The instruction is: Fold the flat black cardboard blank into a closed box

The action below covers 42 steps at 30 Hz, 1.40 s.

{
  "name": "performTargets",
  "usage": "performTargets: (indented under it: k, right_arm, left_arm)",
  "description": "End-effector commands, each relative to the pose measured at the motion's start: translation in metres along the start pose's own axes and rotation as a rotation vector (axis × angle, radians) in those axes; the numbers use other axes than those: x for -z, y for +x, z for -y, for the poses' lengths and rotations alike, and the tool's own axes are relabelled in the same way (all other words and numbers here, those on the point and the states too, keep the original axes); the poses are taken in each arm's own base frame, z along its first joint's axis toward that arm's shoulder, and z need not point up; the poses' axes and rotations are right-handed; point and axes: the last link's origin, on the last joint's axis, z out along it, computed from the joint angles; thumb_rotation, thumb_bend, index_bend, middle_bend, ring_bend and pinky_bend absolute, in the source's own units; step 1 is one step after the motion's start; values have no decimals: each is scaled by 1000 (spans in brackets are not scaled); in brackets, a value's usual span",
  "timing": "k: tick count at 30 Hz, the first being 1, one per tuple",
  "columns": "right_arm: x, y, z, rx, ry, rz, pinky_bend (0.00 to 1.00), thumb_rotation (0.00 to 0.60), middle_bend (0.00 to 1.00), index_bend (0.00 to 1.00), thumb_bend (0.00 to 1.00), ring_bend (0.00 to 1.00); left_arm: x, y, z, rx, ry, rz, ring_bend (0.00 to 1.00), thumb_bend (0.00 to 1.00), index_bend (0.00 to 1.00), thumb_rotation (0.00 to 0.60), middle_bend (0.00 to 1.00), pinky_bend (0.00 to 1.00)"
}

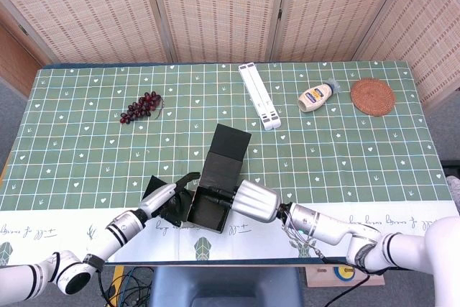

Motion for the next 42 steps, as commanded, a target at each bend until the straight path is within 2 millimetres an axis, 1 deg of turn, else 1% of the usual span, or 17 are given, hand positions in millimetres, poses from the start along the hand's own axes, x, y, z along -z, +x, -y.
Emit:
performTargets:
  k: [1,4,10,13,17,20,26,30,35,42]
  right_arm:
    - [15,3,-6,-54,-57,9,903,600,125,0,517,695]
    - [27,0,-7,-95,-89,39,903,600,147,0,517,696]
    - [43,-10,-6,-155,-126,100,917,600,161,0,517,698]
    - [47,-13,-5,-183,-140,117,923,600,168,0,517,699]
    - [51,-23,-4,-237,-156,180,924,600,185,0,518,700]
    - [49,-31,-7,-256,-170,232,927,600,199,0,529,700]
    - [27,-38,-13,-296,-190,279,930,600,206,0,591,700]
    - [3,-39,-16,-298,-188,292,930,600,204,0,617,700]
    - [-29,-35,-19,-276,-176,288,930,600,195,0,623,700]
    - [-71,-26,-22,-250,-190,241,930,600,165,0,624,700]
  left_arm:
    - [3,2,0,-3,0,-14,328,99,0,600,0,556]
    - [5,5,1,-12,3,-31,293,99,0,600,0,556]
    - [7,11,3,-59,11,-78,283,99,0,600,0,556]
    - [10,16,3,-61,14,-109,283,99,0,600,0,556]
    - [19,26,4,-52,11,-150,283,99,0,600,0,556]
    - [27,34,5,-46,11,-174,282,99,0,600,0,556]
    - [41,44,7,-28,11,-205,282,99,0,600,0,556]
    - [49,47,10,-19,11,-212,282,99,0,600,0,556]
    - [58,49,13,-16,14,-216,282,99,0,600,0,556]
    - [64,51,16,-8,17,-225,282,99,0,600,0,556]
